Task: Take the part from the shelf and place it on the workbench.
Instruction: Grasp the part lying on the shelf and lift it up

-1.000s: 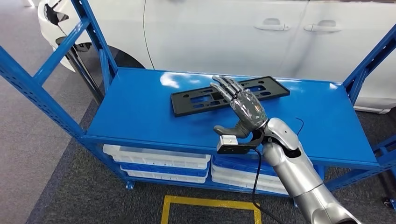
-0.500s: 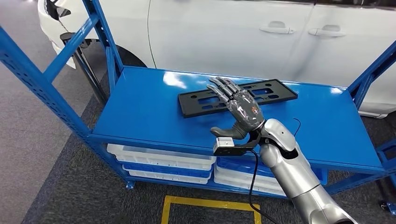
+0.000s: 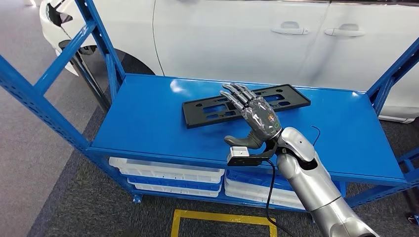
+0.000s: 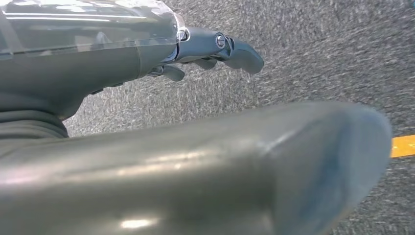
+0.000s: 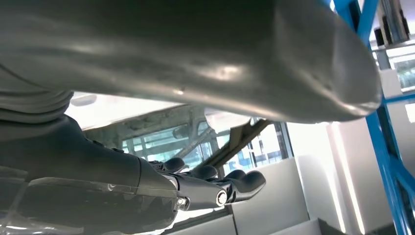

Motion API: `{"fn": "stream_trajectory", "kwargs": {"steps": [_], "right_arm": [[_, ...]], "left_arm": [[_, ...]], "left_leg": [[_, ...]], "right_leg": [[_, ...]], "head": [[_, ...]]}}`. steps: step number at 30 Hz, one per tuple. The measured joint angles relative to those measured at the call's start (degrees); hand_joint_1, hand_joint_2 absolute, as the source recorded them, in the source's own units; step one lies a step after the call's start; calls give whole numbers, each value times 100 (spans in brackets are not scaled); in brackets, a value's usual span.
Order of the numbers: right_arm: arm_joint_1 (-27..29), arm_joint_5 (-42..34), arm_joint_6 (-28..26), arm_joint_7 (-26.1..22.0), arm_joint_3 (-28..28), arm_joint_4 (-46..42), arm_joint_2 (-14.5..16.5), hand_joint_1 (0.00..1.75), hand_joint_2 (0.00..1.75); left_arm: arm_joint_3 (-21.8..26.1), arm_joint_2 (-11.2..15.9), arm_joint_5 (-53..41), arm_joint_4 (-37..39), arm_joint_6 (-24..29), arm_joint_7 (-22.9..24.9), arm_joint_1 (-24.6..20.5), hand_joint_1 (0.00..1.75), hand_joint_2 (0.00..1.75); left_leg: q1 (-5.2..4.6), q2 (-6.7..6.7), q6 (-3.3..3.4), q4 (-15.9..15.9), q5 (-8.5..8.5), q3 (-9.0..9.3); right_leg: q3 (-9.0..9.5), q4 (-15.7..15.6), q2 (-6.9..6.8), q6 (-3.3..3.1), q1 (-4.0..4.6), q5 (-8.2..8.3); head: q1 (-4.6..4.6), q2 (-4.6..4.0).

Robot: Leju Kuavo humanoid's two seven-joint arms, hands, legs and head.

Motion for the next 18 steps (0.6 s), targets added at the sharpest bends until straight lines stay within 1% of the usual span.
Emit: {"fn": "stream_trajectory", "kwargs": {"steps": [2, 3, 4, 5, 6, 7, 8, 9, 10, 12, 13, 14, 15, 16, 17, 18], "right_arm": [[18, 6, 0, 1, 2, -8, 3, 0, 0], [34, 9, 0, 1, 2, -8, 4, 0, 0], [48, 12, 0, 2, 2, -8, 4, 0, 0], [58, 13, 0, 3, 2, -9, 4, 0, 0], [64, 15, 0, 5, 2, -11, 4, 0, 0], [66, 21, 0, 8, 2, -17, 4, 0, 0], [66, 31, 0, 10, 2, -26, 4, 0, 0], [66, 43, 0, 13, 2, -38, 4, 0, 0], [66, 56, 0, 14, 2, -49, 4, 0, 0], [70, 71, 0, 17, 2, -69, 4, 0, 0], [69, 73, -1, 20, 2, -81, 4, 0, 0], [66, 73, -1, 22, 1, -95, 4, 0, 0], [65, 74, -1, 23, -1, -107, 3, 0, 0], [69, 75, -1, 26, -3, -113, 3, 0, 0], [82, 75, 1, 28, -4, -115, 3, 0, 0], [103, 76, 1, 30, -4, -115, 3, 0, 0]], "left_arm": [[-1, 1, -4, 0, -1, 0, 6, 0, 0], [-1, 1, -7, 0, -1, 0, 13, 0, 0], [-1, 1, -11, 0, -1, 0, 20, 0, 0], [-1, 2, -16, 0, -1, 0, 25, 0, 0], [-1, 3, -23, 0, -1, 0, 26, 0, 0], [-2, 5, -29, 0, -1, 0, 24, 0, 0], [-2, 8, -33, 0, -1, -1, 19, 0, 0], [-3, 9, -37, 0, -3, -1, 15, 0, 0], [-5, 9, -38, 0, -5, -1, 14, 0, 0], [-7, 10, -40, -1, -9, -1, 17, 0, 0], [-8, 11, -40, -1, -9, -1, 17, 0, 0], [-8, 13, -40, -2, -8, -1, 11, 0, 0], [-9, 15, -40, -2, -7, -1, 4, 0, 0], [-9, 16, -40, -2, -5, -1, -1, 0, 0], [-10, 16, -40, -2, -4, 0, -1, 0, 0], [-10, 16, -40, -2, -3, 1, 4, 0, 0]], "left_leg": [[13, 1, -45, 775, -314, -395], [21, 2, -60, 1078, -387, -571], [26, 2, -68, 1192, -352, -659], [30, 2, -67, 1070, -204, -629], [33, 3, -58, 734, 22, -489], [32, 5, -40, 329, 223, -307], [26, 3, -12, -41, 355, -134], [20, 1, 21, -284, 414, -19], [12, -2, 55, -388, 401, 29], [12, -5, 127, -426, 391, 55], [19, -5, 159, -445, 397, 75], [26, -4, 190, -464, 401, 98], [34, -4, 213, -479, 402, 120], [30, -4, 231, -484, 394, 130], [26, -5, 245, -482, 381, 136], [21, -5, 253, -480, 367, 145]], "right_leg": [[29, -1, -5, -35, 5, -31], [44, 3, -5, -40, 7, -50], [63, 9, -4, -38, 8, -73], [89, 18, -2, -30, 6, -102], [124, 28, 0, -16, 4, -134], [160, 39, 2, 4, 4, -168], [184, 56, 7, 31, 15, -202], [198, 61, 11, 63, 24, -224], [204, 70, 15, 97, 37, -231], [205, 80, 20, 154, 45, -226], [191, 130, 18, 178, 41, -248], [132, 256, 16, 199, 33, -319], [7, 501, 13, 220, 27, -444], [-179, 855, 11, 239, 21, -603], [-408, 1256, 11, 251, 19, -761], [-620, 1588, 10, 257, 18, -860]], "head": [[-1, 0], [-1, 0], [-1, 0], [-2, 0], [-1, 1], [-1, 1], [-1, 1], [0, 1], [-1, 0], [-1, 1], [-1, 1], [0, 1], [0, 0], [0, 0], [0, 0], [0, 0]]}}
